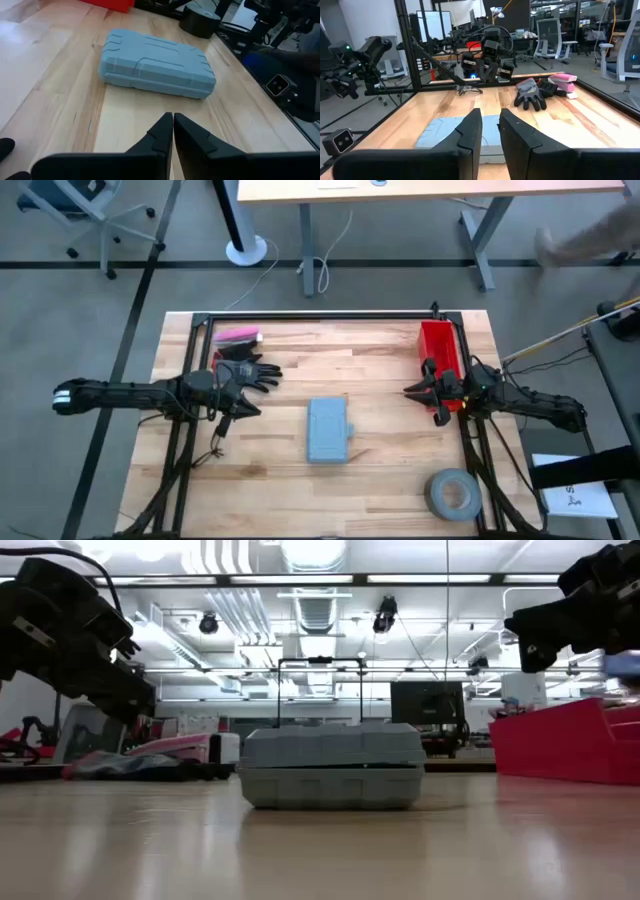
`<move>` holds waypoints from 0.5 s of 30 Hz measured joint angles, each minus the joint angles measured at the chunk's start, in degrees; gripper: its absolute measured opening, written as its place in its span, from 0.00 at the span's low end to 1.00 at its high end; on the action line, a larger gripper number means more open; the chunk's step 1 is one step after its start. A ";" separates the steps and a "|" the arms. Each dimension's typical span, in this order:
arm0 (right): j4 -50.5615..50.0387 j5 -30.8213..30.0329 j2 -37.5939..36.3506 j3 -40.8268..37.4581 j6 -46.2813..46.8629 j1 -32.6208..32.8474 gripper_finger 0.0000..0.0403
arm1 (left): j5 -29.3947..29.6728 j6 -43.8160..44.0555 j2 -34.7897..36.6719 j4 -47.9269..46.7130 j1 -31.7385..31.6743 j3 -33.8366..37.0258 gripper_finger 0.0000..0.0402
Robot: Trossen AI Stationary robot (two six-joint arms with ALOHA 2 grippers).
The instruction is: Prefit tool cases
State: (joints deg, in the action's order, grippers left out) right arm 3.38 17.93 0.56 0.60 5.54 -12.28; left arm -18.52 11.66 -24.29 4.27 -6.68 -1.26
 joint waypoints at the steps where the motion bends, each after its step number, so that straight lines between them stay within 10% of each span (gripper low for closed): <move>1: 0.00 -0.02 0.02 0.00 0.00 0.00 0.13 | 0.02 0.00 0.00 0.00 0.00 0.02 0.05; 15: 0.00 -0.02 0.02 0.00 0.00 0.00 0.17 | 0.02 0.00 0.00 0.00 -0.02 0.02 0.05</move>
State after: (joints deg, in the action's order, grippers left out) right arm 3.38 17.91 0.58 0.60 5.54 -12.27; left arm -18.50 11.66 -24.29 4.27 -6.70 -1.23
